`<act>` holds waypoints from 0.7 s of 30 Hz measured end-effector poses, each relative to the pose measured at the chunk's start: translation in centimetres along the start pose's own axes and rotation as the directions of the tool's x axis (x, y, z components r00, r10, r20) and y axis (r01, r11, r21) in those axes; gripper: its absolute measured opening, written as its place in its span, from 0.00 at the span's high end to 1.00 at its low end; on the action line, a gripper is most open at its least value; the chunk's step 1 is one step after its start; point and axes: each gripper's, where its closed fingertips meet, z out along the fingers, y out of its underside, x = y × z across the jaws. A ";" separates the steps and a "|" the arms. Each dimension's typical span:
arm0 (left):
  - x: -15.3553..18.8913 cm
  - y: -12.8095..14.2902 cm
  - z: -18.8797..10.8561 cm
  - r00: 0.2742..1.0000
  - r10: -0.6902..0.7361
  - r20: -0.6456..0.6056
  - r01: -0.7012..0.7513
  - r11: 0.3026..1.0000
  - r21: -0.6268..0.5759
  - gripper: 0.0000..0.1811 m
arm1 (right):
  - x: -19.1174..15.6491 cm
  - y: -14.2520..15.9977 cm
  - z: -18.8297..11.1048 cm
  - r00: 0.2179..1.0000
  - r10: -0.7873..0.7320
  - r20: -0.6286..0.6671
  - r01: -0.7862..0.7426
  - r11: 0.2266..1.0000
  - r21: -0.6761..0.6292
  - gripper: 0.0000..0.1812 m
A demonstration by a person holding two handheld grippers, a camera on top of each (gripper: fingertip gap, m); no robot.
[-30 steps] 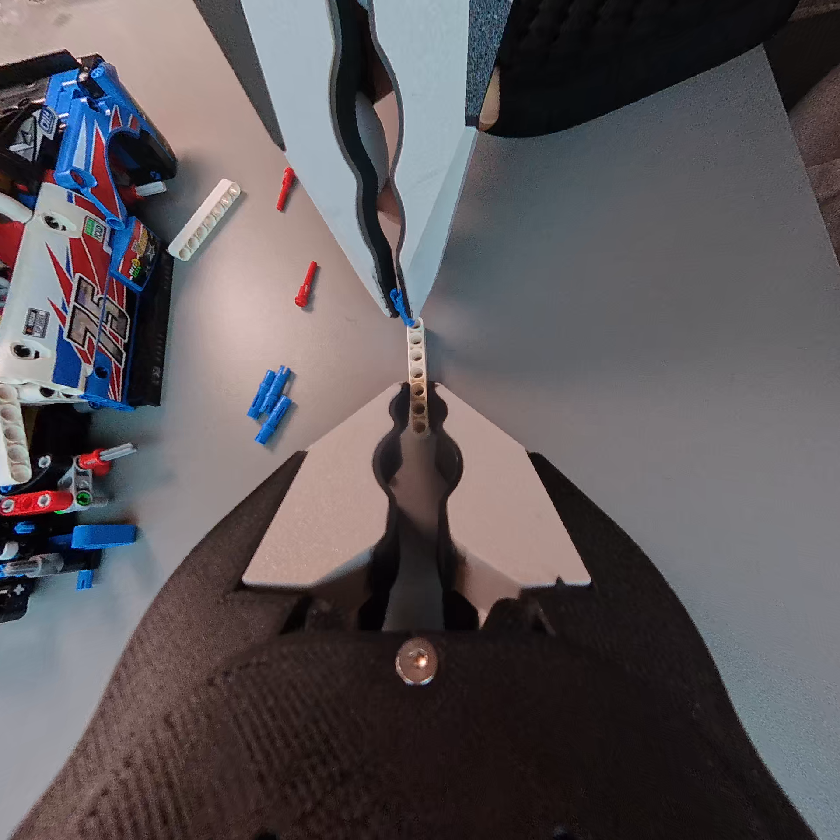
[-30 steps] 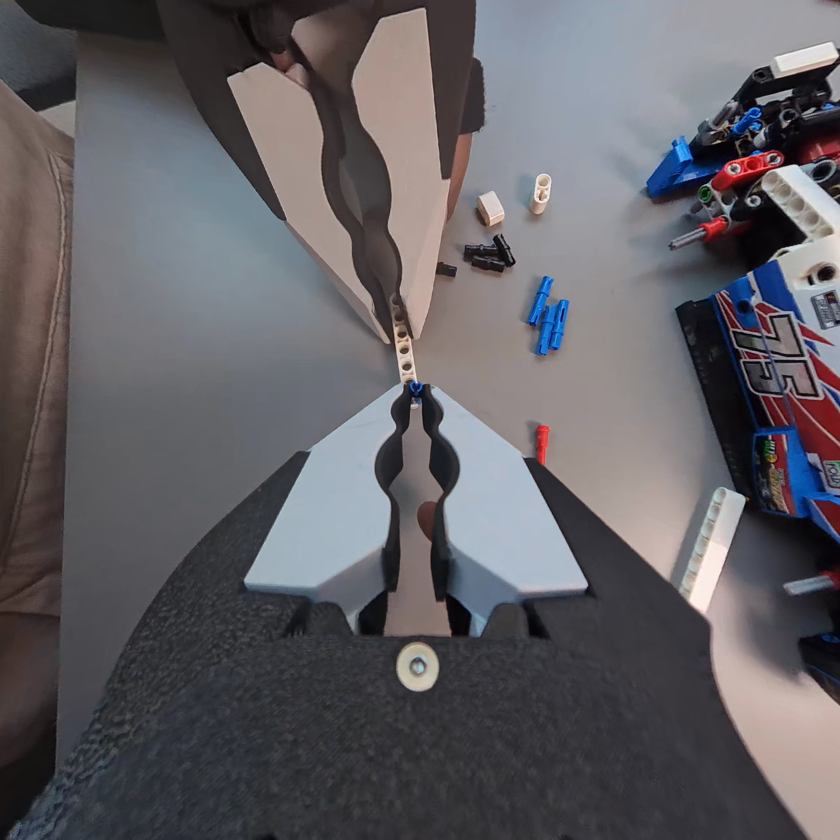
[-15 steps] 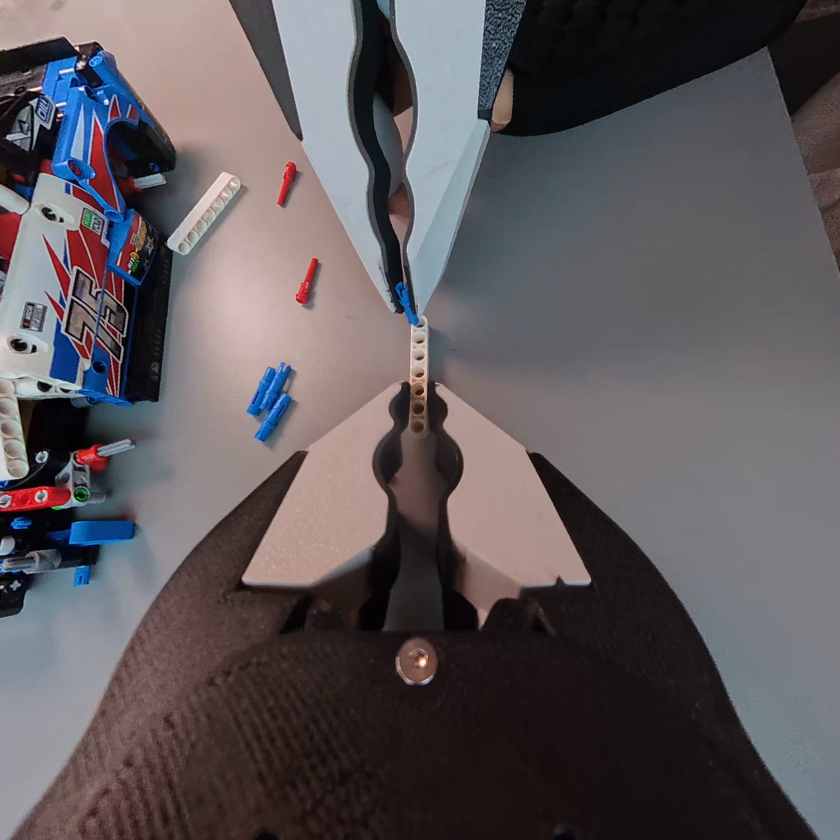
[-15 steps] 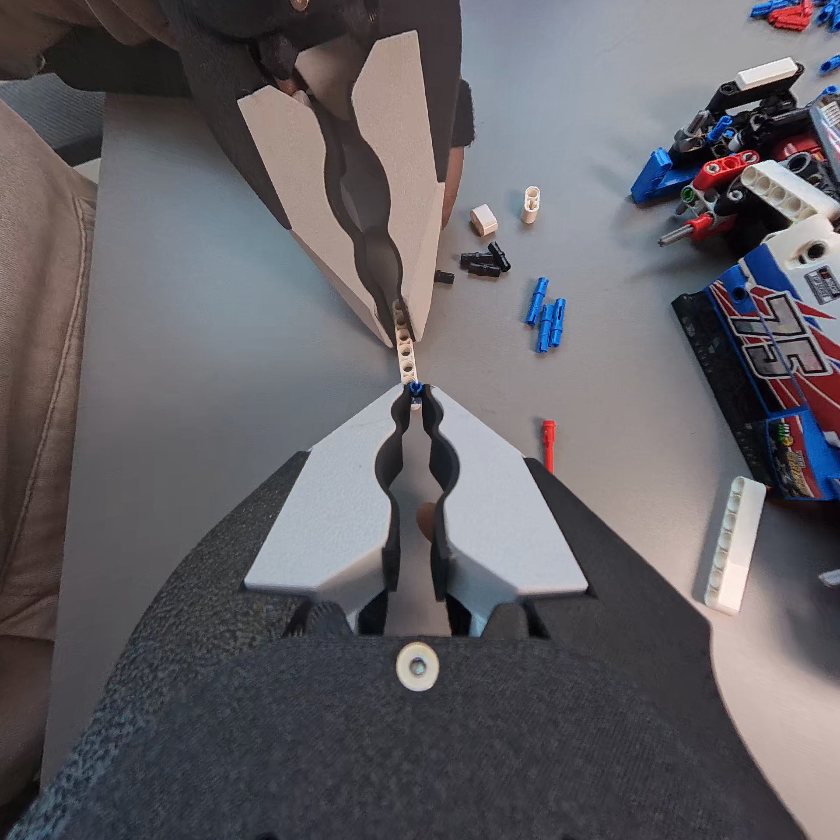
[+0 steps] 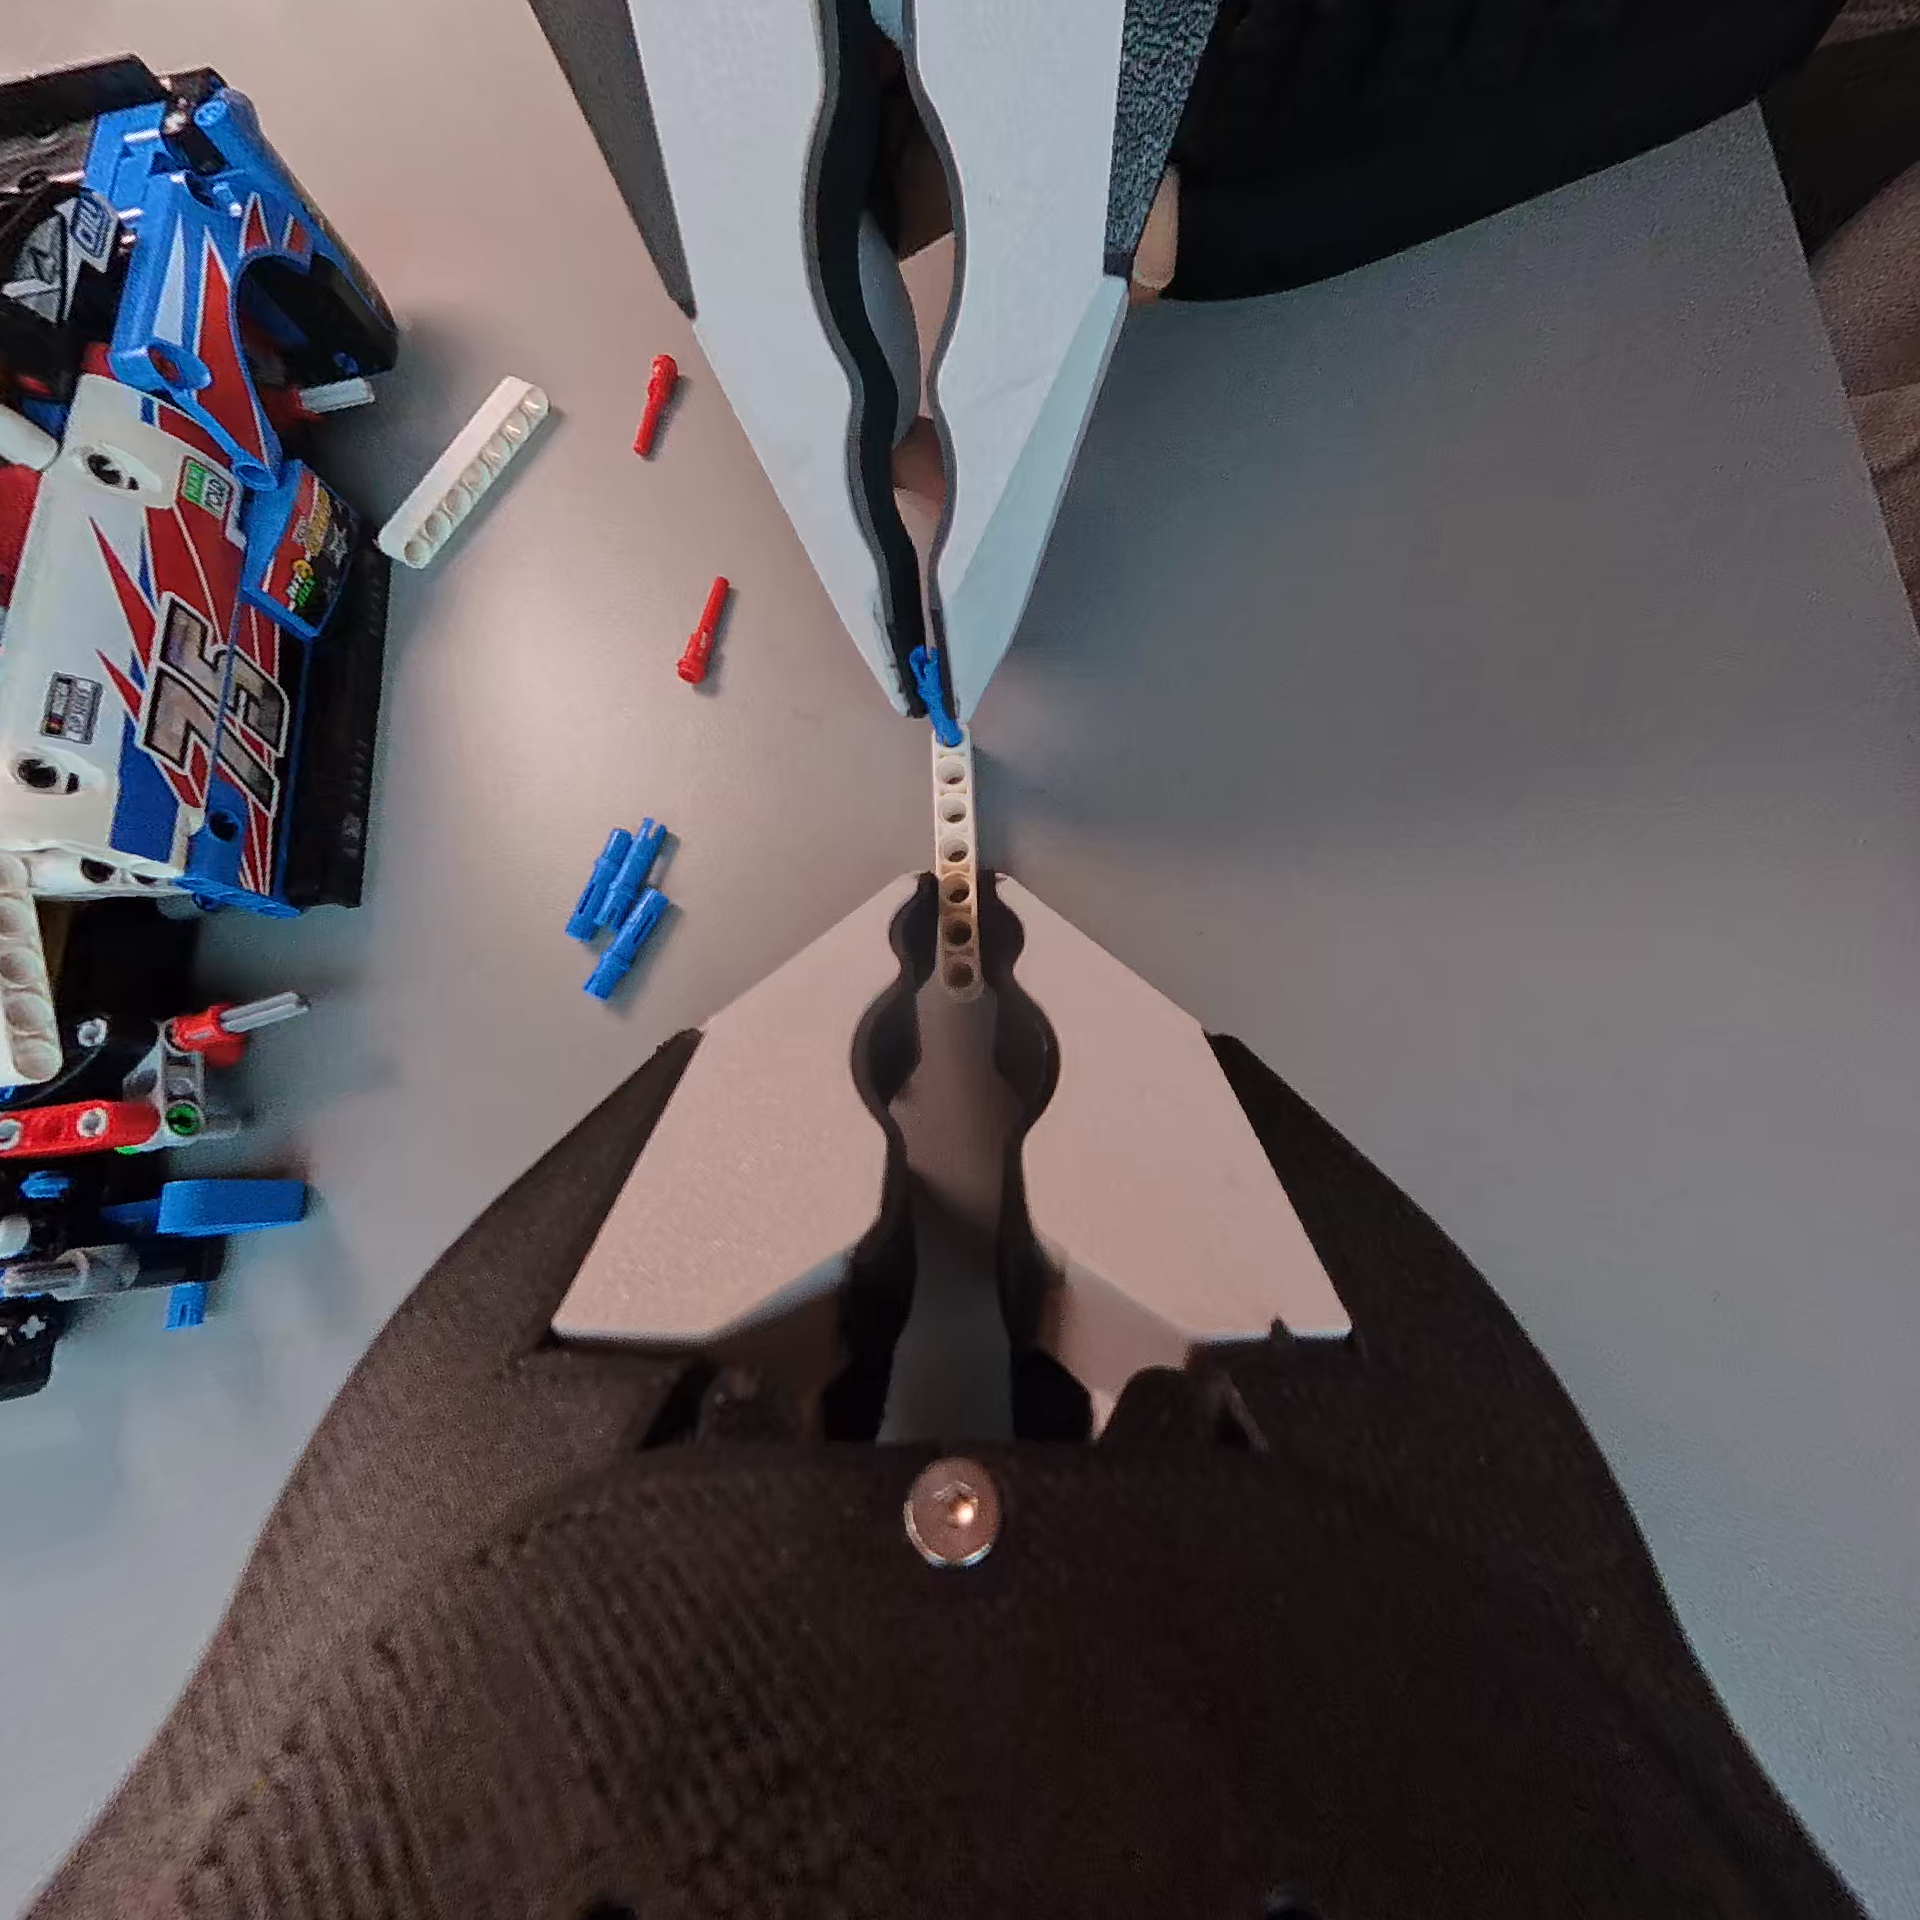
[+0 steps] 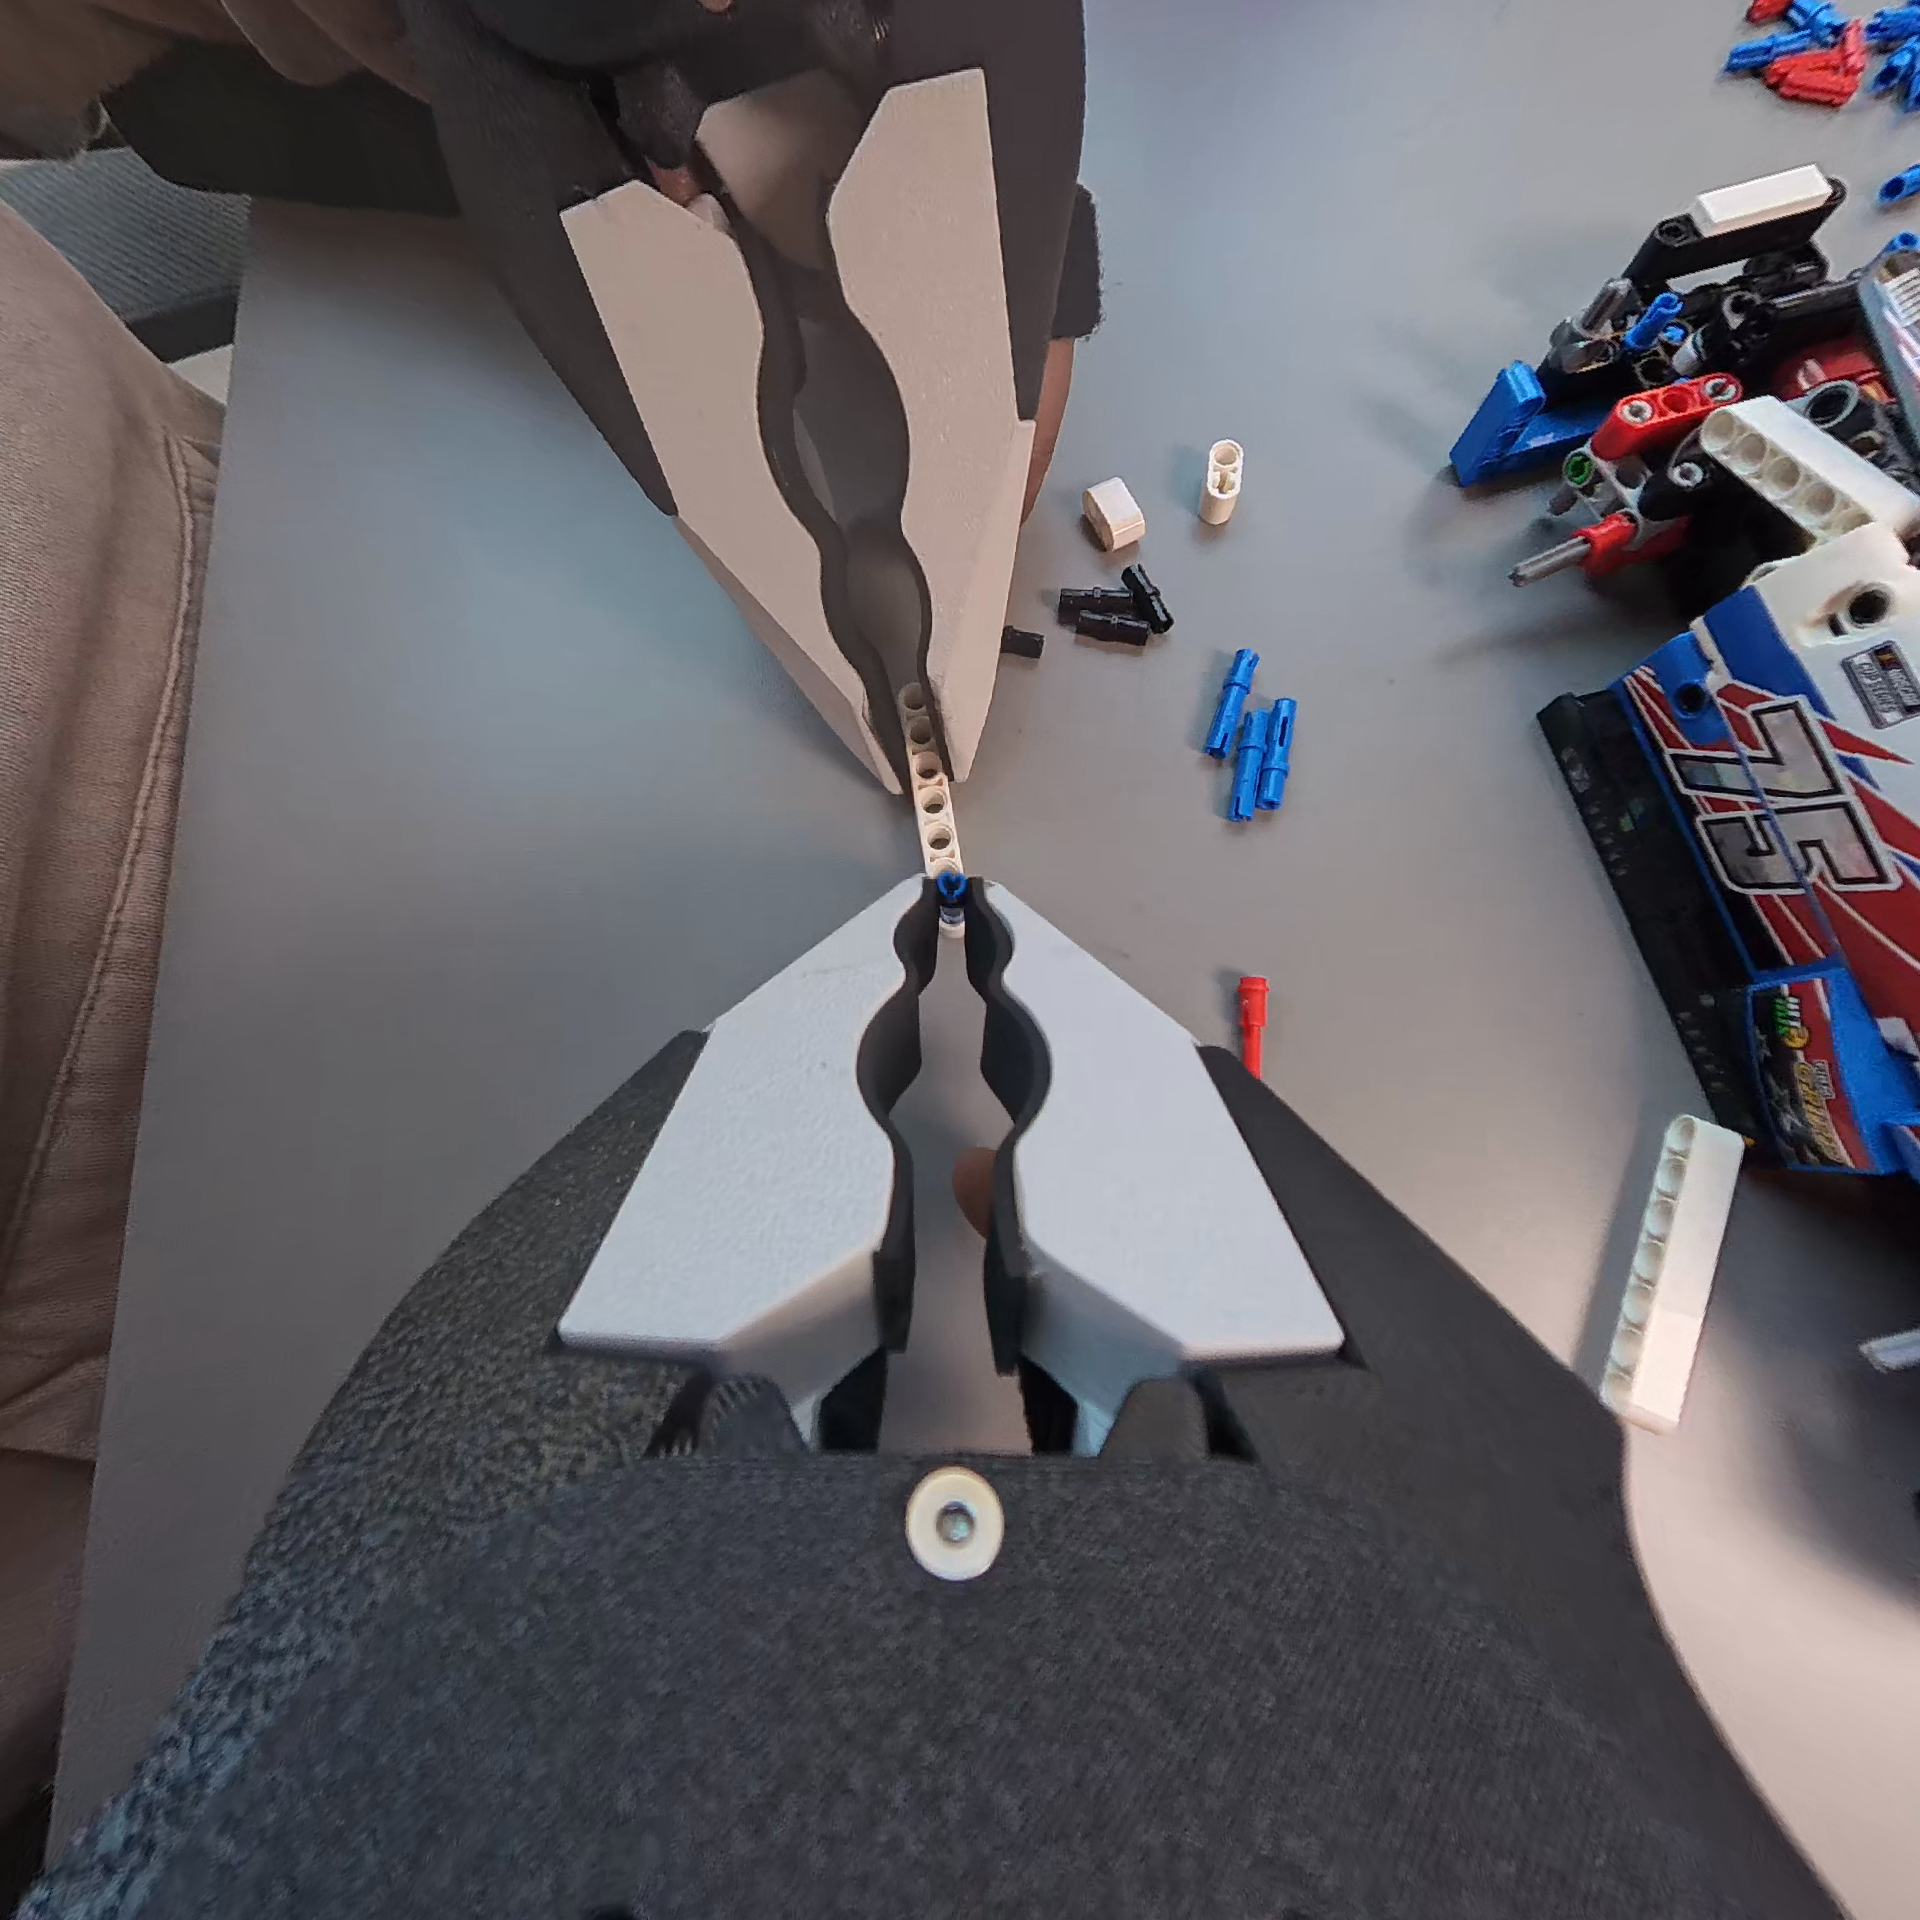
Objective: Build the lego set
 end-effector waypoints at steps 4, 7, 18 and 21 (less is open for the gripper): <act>0.0 0.0 0.0 1.000 -0.002 0.000 0.002 1.000 -0.001 0.97 | 0.0 0.0 0.1 0.996 -0.081 -0.037 0.079 0.996 -0.051 0.98; 0.0 0.0 0.0 1.000 0.000 0.003 0.000 1.000 -0.004 0.97 | -0.2 0.1 0.1 0.992 -0.123 -0.037 0.119 0.988 -0.097 0.98; -0.1 0.0 0.0 0.999 -0.041 0.001 0.041 0.999 -0.013 0.97 | -0.3 0.1 0.1 1.000 -0.013 0.012 0.013 1.000 -0.008 0.98; -0.1 0.0 0.0 0.999 -0.040 0.011 0.040 0.999 -0.017 0.97 | 0.1 0.0 0.2 1.000 -0.011 -0.029 0.011 1.000 0.005 0.98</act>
